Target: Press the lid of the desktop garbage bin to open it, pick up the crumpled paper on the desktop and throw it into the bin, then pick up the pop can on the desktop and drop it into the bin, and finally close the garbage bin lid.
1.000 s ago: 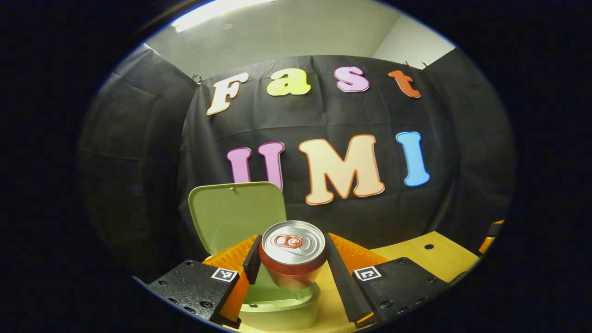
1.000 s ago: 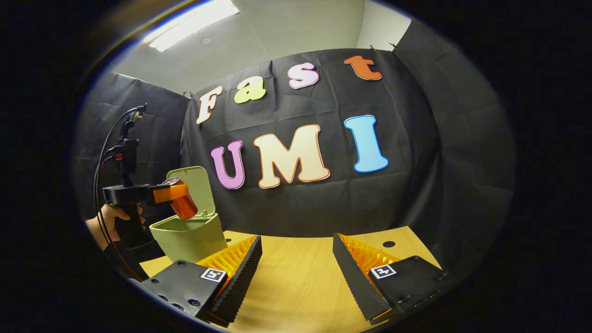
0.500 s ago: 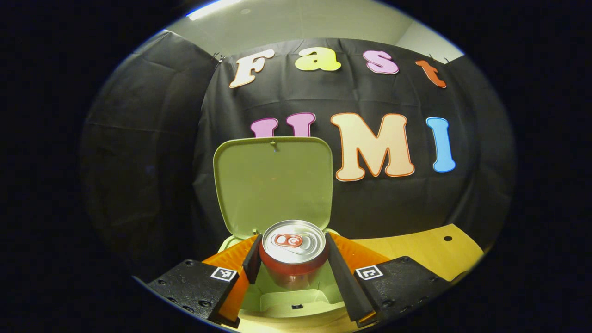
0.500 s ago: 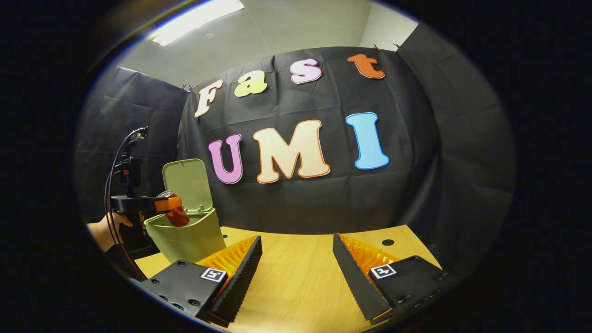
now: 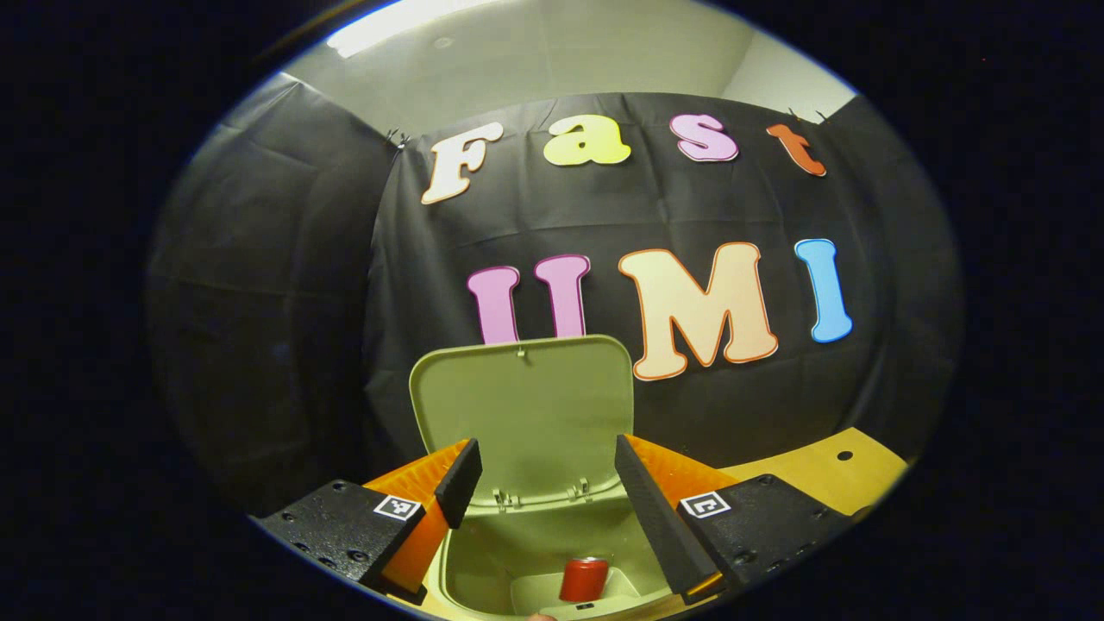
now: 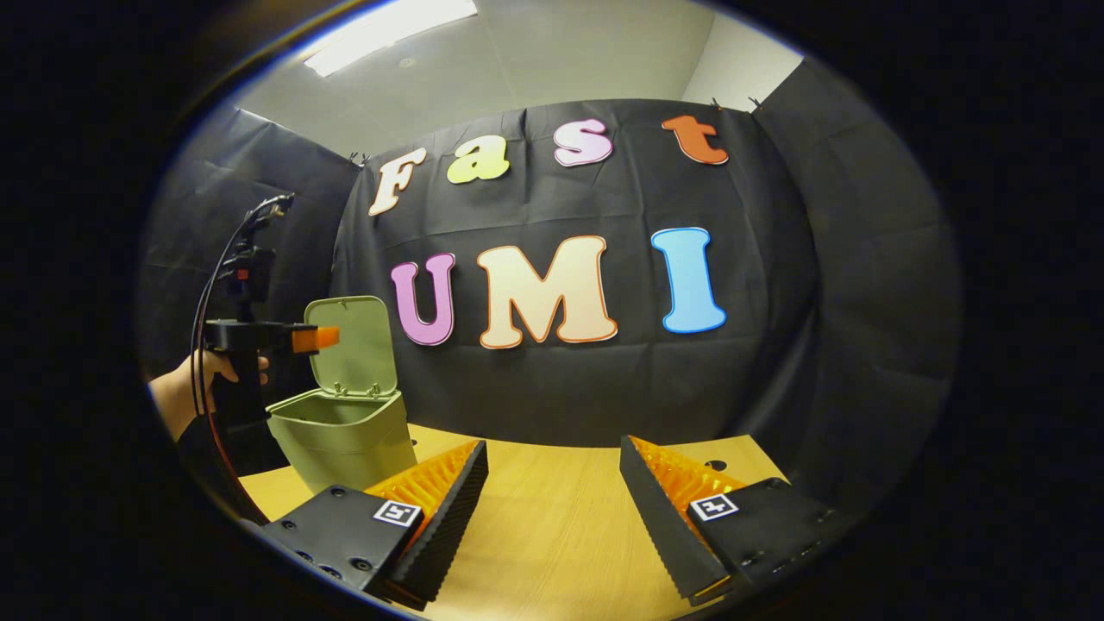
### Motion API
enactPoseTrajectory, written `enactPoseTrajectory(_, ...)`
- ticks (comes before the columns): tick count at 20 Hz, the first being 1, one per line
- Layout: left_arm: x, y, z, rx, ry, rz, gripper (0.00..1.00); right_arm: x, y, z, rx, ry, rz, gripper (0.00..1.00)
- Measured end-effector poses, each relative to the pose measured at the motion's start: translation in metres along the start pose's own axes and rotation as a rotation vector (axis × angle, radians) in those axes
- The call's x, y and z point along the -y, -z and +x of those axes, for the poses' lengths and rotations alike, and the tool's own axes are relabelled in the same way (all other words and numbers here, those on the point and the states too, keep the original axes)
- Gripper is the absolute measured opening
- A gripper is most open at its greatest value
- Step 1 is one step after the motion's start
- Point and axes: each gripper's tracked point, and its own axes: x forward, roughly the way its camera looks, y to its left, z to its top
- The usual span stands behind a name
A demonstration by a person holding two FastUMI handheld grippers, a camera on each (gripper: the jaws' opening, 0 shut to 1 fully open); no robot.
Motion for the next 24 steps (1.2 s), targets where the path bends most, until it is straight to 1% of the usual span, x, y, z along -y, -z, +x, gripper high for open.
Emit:
enactPoseTrajectory(4,0.002,-0.037,0.015,0.061,0.024,-0.020,0.93,-0.004,-0.002,0.002,0.009,0.004,-0.005,0.97)
enactPoseTrajectory(7,-0.005,-0.061,0.030,0.098,0.013,0.003,0.92,-0.005,0.003,0.003,0.001,0.011,-0.004,0.97)
enactPoseTrajectory(8,-0.007,-0.070,0.034,0.117,0.010,0.004,0.93,-0.006,0.003,0.004,0.001,0.015,0.000,0.97)
enactPoseTrajectory(10,-0.010,-0.081,0.044,0.141,0.009,-0.011,0.90,-0.006,0.006,0.005,-0.001,0.025,0.003,0.97)
enactPoseTrajectory(11,-0.011,-0.082,0.050,0.141,0.011,-0.020,0.92,-0.005,0.009,0.007,-0.006,0.030,0.006,0.97)
enactPoseTrajectory(12,-0.015,-0.081,0.055,0.138,0.005,-0.031,0.90,-0.006,0.012,0.007,-0.009,0.033,0.008,0.97)
enactPoseTrajectory(14,-0.025,-0.075,0.067,0.114,-0.014,-0.055,0.92,-0.005,0.015,0.009,-0.014,0.046,0.008,0.97)
enactPoseTrajectory(15,-0.030,-0.071,0.076,0.096,-0.021,-0.068,0.90,-0.005,0.016,0.010,-0.016,0.051,0.009,0.97)
enactPoseTrajectory(16,-0.033,-0.072,0.081,0.091,-0.028,-0.072,0.91,-0.005,0.018,0.011,-0.021,0.054,0.013,0.97)
enactPoseTrajectory(18,-0.039,-0.067,0.091,0.073,-0.038,-0.040,0.91,-0.004,0.024,0.013,-0.034,0.062,0.018,0.97)
enactPoseTrajectory(19,-0.037,-0.061,0.093,0.053,-0.031,-0.027,0.92,-0.005,0.025,0.013,-0.038,0.064,0.020,0.97)
enactPoseTrajectory(20,-0.037,-0.056,0.094,0.035,-0.025,-0.030,0.91,-0.005,0.025,0.013,-0.041,0.064,0.023,0.97)
enactPoseTrajectory(22,-0.038,-0.056,0.088,0.051,-0.019,-0.080,0.94,-0.008,0.025,0.014,-0.043,0.056,0.021,0.97)
enactPoseTrajectory(24,-0.037,-0.056,0.082,0.054,-0.019,-0.110,0.93,-0.009,0.024,0.013,-0.047,0.042,0.010,0.97)
